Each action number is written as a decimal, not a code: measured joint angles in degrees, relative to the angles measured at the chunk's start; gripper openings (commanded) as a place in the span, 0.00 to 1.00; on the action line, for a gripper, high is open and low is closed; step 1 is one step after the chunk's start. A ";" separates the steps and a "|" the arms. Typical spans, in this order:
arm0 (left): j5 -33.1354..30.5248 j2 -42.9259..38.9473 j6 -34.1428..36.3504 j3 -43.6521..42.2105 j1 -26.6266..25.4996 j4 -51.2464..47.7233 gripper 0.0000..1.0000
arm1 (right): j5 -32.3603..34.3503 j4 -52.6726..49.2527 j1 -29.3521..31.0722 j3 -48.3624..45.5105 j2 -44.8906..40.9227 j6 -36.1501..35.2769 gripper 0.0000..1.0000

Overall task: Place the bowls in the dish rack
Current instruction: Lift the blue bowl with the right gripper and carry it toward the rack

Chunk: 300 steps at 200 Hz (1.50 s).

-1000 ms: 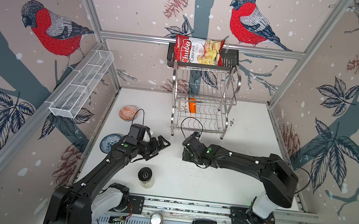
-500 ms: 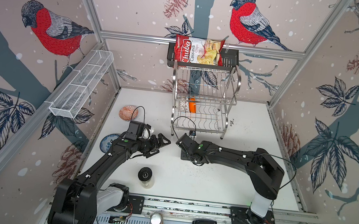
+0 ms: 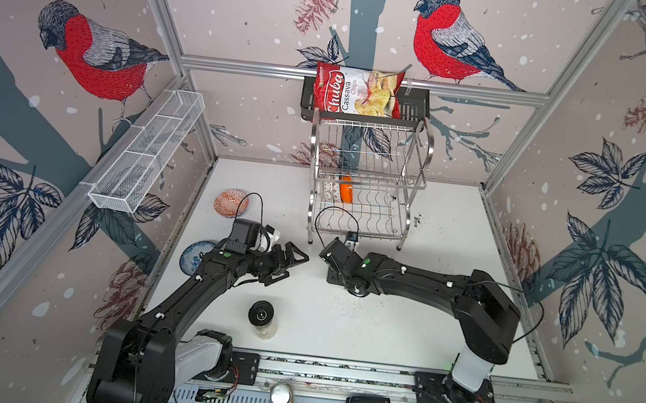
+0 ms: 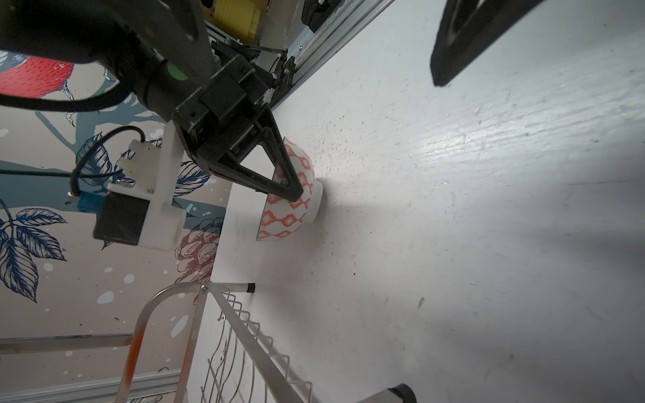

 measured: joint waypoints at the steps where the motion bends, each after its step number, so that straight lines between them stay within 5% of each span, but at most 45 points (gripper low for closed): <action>1: 0.00 0.02 -0.02 0.00 0.00 0.07 0.97 | -0.09 0.02 0.00 0.02 -0.04 0.00 0.02; 69: -2.29 1.44 -4.59 2.56 0.00 1.60 0.97 | -8.66 5.29 -2.86 0.13 -4.76 -7.74 0.02; 184: -5.86 8.09 -12.50 11.15 -0.39 7.54 0.97 | -29.62 31.08 -14.47 -14.51 -21.22 -19.37 0.00; 300: -2.93 15.85 -9.55 16.26 -0.44 10.43 0.97 | -32.59 68.54 -20.33 -29.07 -17.49 -10.38 0.00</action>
